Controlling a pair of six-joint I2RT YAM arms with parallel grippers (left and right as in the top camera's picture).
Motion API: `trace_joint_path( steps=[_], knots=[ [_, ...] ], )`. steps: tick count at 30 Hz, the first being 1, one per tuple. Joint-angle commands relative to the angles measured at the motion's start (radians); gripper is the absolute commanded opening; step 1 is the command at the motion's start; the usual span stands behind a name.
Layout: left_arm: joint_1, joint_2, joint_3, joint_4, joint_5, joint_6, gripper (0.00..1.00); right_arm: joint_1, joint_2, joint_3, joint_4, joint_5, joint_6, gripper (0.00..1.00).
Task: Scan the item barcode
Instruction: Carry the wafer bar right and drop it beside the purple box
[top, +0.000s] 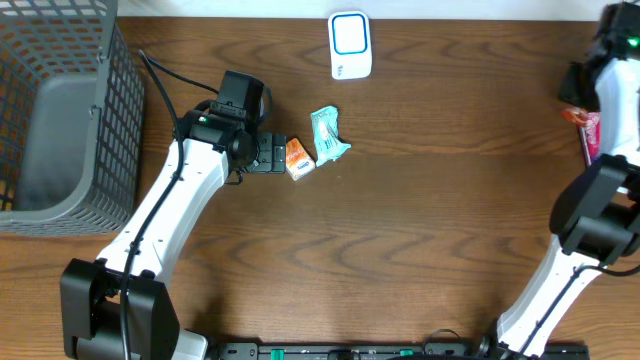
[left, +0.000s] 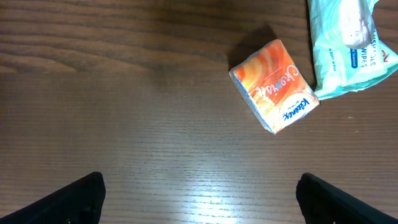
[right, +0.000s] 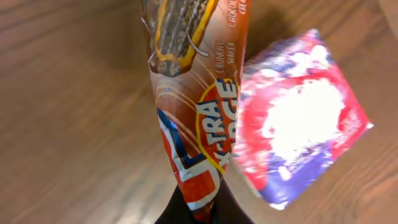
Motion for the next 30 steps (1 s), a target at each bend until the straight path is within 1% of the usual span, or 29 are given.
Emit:
trace_joint_path(
  steps=[1,3,5,7,10,13,16,20,23,24,25,26,30],
  knots=[
    [-0.002,0.005,0.004,-0.003,-0.013,0.013,0.98,-0.033,-0.029,-0.015,0.013,-0.032,-0.018,0.01],
    [-0.002,0.005,0.004,-0.003,-0.013,0.013,0.98,-0.043,-0.029,-0.018,0.029,-0.060,0.023,0.01],
    [-0.002,0.005,0.004,-0.003,-0.013,0.013,0.98,-0.052,-0.029,-0.018,0.041,-0.061,0.144,0.01],
    [-0.002,0.005,0.004,-0.003,-0.013,0.013,0.98,-0.060,-0.029,-0.018,0.050,-0.061,0.295,0.01],
    [-0.002,0.005,0.004,-0.003,-0.013,0.013,0.98,-0.065,-0.023,-0.019,0.075,-0.061,0.433,0.02],
    [-0.002,0.005,0.004,-0.003,-0.013,0.013,0.98,-0.065,-0.009,-0.019,0.114,-0.061,0.473,0.02],
    [-0.002,0.005,0.004,-0.003,-0.013,0.013,0.98,-0.065,0.014,-0.019,0.151,-0.061,0.474,0.01],
    [-0.002,0.005,0.004,-0.003,-0.013,0.013,0.98,-0.068,0.059,-0.019,0.169,-0.061,0.519,0.01],
    [-0.002,0.005,0.004,-0.003,-0.013,0.013,0.98,-0.070,0.094,-0.019,0.192,-0.066,0.529,0.02],
    [-0.002,0.005,0.004,-0.003,-0.013,0.013,0.98,-0.071,0.104,-0.019,0.196,-0.066,0.529,0.03],
    [-0.002,0.005,0.004,-0.003,-0.013,0.013,0.98,-0.072,0.113,-0.019,0.197,-0.069,0.528,0.15],
    [-0.002,0.005,0.004,-0.003,-0.013,0.013,0.98,-0.072,0.116,-0.019,0.198,-0.069,0.528,0.23],
    [-0.002,0.005,0.004,-0.003,-0.013,0.013,0.98,-0.072,0.113,-0.013,0.206,-0.086,0.463,0.49]
  ],
)
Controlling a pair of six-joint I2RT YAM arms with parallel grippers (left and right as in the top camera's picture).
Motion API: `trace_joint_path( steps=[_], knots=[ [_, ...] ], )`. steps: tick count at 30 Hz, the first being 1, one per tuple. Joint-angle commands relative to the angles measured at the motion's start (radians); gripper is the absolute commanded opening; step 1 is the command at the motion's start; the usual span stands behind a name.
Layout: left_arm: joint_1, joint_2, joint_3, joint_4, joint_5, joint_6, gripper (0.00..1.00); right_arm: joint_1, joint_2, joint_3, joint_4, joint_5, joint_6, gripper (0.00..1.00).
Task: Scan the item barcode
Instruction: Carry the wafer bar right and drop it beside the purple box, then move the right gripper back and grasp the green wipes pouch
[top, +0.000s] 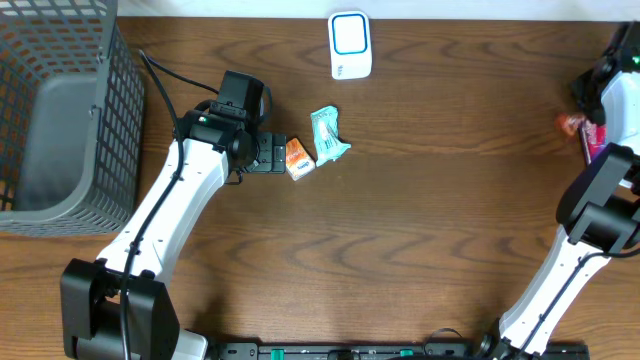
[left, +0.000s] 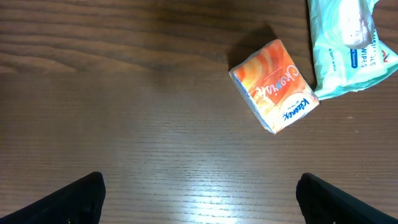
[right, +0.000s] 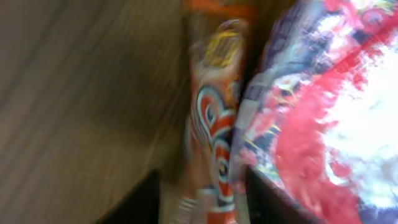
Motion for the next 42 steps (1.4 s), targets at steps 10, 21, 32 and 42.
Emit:
trace_joint_path(
  steps=[10,21,32,42],
  knots=[
    [-0.002,0.005,0.004,-0.003,-0.013,0.013,0.98,0.004,-0.117,0.016,-0.016,-0.041,-0.143,0.62],
    [-0.002,0.005,0.004,-0.003,-0.013,0.013,0.98,0.087,-0.255,0.016,-0.071,-0.382,-0.142,0.69],
    [-0.002,0.005,0.004,-0.003,-0.013,0.013,0.98,0.277,-0.244,0.014,-0.365,-0.573,-0.145,0.76],
    [-0.002,0.005,0.004,-0.003,-0.013,0.013,0.98,0.551,-0.238,-0.021,-0.379,-0.444,-0.246,0.89]
  ],
)
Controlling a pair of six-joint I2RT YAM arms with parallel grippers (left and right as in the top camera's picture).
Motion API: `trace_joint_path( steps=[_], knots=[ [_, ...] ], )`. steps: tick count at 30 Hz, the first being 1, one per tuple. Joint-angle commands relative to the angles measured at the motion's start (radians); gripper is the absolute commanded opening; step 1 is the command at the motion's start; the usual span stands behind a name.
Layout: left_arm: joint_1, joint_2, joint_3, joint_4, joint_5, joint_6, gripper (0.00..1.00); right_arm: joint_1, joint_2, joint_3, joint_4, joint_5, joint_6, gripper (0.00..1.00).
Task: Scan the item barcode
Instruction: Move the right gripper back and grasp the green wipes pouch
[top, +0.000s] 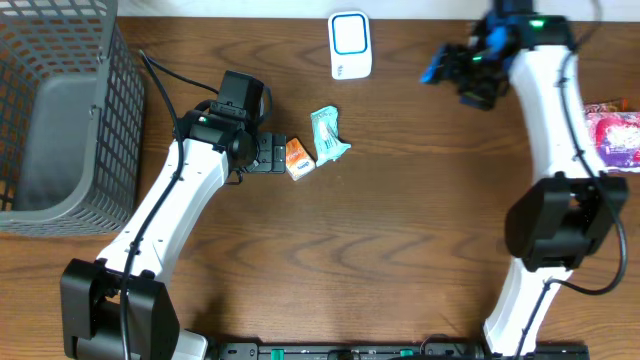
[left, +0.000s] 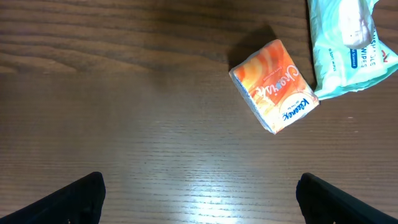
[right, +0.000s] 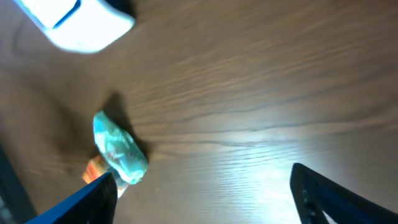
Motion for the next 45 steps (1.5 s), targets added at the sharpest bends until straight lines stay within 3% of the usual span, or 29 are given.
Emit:
trace_joint_path(
  steps=[1,11,17,34,45],
  knots=[
    [-0.002,0.005,0.004,-0.003,-0.013,0.013,0.98,0.088,0.012,-0.029,0.023,0.076,-0.032,0.91],
    [-0.002,0.005,0.004,-0.003,-0.013,0.013,0.98,0.309,0.012,-0.216,0.316,0.077,0.017,0.90],
    [-0.002,0.005,0.004,-0.003,-0.013,0.013,0.98,0.378,0.012,-0.337,0.496,0.077,0.111,0.81],
    [-0.002,0.005,0.004,-0.003,-0.013,0.013,0.98,0.381,0.013,-0.468,0.635,0.082,0.069,0.78],
    [-0.002,0.005,0.004,-0.003,-0.013,0.013,0.98,0.382,0.013,-0.552,0.747,0.058,0.073,0.63]
  ],
)
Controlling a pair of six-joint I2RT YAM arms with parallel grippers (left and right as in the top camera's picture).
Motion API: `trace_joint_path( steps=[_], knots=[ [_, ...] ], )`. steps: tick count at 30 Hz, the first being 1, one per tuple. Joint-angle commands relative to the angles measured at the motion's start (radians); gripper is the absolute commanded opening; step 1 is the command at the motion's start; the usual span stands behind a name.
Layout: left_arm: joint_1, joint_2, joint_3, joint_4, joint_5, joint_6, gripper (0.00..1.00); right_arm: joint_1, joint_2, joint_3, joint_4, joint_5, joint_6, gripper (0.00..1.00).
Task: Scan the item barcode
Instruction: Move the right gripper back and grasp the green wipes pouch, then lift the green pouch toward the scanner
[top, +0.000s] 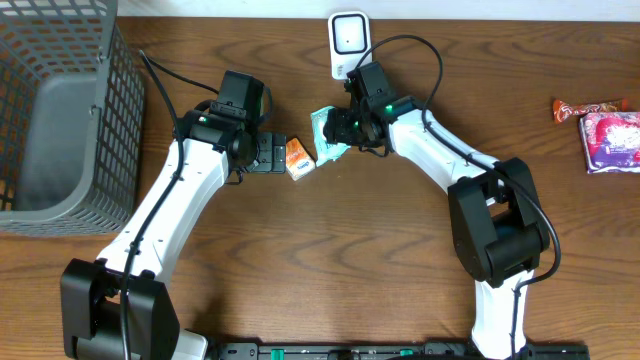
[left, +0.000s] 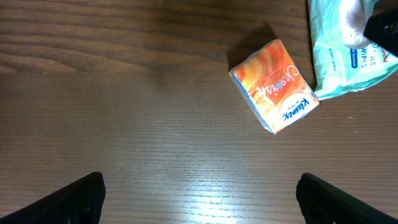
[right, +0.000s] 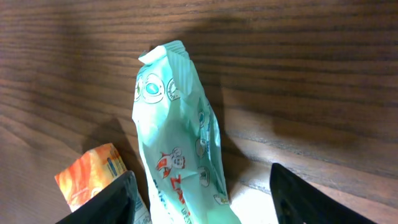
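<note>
A teal wipes packet (top: 325, 135) (right: 180, 143) lies on the wooden table, just in front of the white and blue scanner (top: 349, 40). My right gripper (top: 338, 126) (right: 208, 199) is open, its fingers standing on either side of the packet's near end. An orange Kleenex tissue pack (top: 299, 157) (left: 273, 87) lies touching the packet's left side. My left gripper (top: 271, 153) (left: 201, 193) is open just left of the tissue pack, with bare table between its fingers. The wipes packet (left: 348, 43) shows in the left wrist view's top right corner.
A grey wire basket (top: 60, 110) fills the far left. A chocolate wafer bar (top: 585, 106) and a red and purple packet (top: 612, 130) lie at the far right edge.
My right gripper was open and empty to the right of the scanner; now it stands open around the teal wipes packet. The left arm, tissue pack and wipes packet have not moved.
My right gripper was shut on the chocolate wafer bar at the far right, beside the red and purple packet. Then it was open with the bar down beside that packet. Then it was empty near the scanner, and now over the wipes packet. The left arm stayed still.
</note>
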Motion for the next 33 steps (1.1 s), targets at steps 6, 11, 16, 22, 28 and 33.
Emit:
trace_joint_path(
  steps=[6,11,16,22,28,33],
  knots=[
    [-0.002,0.005,0.004,-0.003,-0.013,0.013,0.98,0.013,0.008,-0.042,0.043,-0.010,-0.006,0.62],
    [-0.002,0.005,0.004,-0.003,-0.013,0.013,0.98,0.018,0.008,-0.060,0.069,-0.010,0.018,0.60],
    [-0.002,0.005,0.004,-0.003,-0.013,0.013,0.98,0.034,0.013,-0.060,0.072,-0.010,0.020,0.57],
    [-0.002,0.005,0.004,-0.003,-0.013,0.013,0.98,0.055,0.067,-0.060,0.101,-0.010,0.047,0.52],
    [-0.002,0.005,0.004,-0.003,-0.013,0.013,0.98,0.053,0.073,-0.058,0.110,-0.010,0.063,0.19],
    [-0.002,0.005,0.004,-0.003,-0.013,0.013,0.98,0.047,0.068,-0.058,0.108,-0.026,0.064,0.01]
  ],
)
